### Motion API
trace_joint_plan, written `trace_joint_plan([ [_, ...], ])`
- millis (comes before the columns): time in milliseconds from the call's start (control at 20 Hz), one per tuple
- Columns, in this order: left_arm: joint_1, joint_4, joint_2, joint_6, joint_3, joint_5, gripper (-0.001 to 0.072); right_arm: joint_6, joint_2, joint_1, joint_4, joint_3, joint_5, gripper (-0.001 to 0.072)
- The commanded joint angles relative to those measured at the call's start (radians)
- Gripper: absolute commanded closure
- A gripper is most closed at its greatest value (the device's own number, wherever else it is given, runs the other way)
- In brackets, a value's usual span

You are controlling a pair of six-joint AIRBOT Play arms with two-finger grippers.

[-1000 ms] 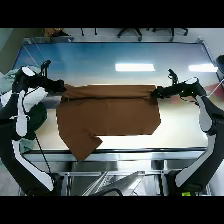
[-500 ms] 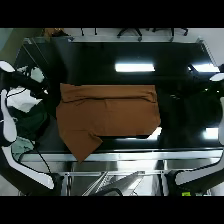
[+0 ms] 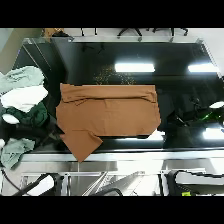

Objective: Fold the shirts.

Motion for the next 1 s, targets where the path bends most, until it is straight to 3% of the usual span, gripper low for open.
trace_joint_plan([
  [0,-0.036,-0.063,0.115,0.020,-0.217,0.163,0.0045,-0.034,0.002,0.006,0.023,-0.060,-0.042,0.0186],
  [250,-0.208,-0.201,0.013,0.070,-0.212,0.289,0.0047,-0.074,-0.024,0.057,0.063,-0.060,-0.072,0.0186],
  [300,-0.232,-0.201,-0.023,0.079,-0.187,0.286,0.0176,-0.074,-0.032,0.067,0.063,-0.060,-0.072,0.0186],
  [350,-0.252,-0.201,-0.058,0.100,-0.156,0.270,0.0454,-0.074,-0.039,0.075,0.063,-0.060,-0.072,0.0186],
  [400,-0.267,-0.201,-0.082,0.119,-0.126,0.243,0.0678,-0.076,-0.047,0.082,0.063,-0.060,-0.073,0.0186],
  [750,-0.264,-0.183,0.010,0.107,-0.021,0.172,0.0693,-0.082,-0.106,0.241,0.074,-0.060,-0.054,0.0188],
  [800,-0.245,-0.182,0.043,0.106,-0.016,0.161,0.0693,-0.092,-0.105,0.263,0.074,-0.060,-0.036,0.0237],
  [900,-0.189,-0.182,0.120,0.101,-0.016,0.128,0.0694,-0.111,-0.097,0.277,0.074,-0.059,0.037,0.0568],
  [950,-0.158,-0.175,0.160,0.099,-0.016,0.098,0.0694,-0.106,-0.085,0.271,0.071,-0.059,0.066,0.0649],
])
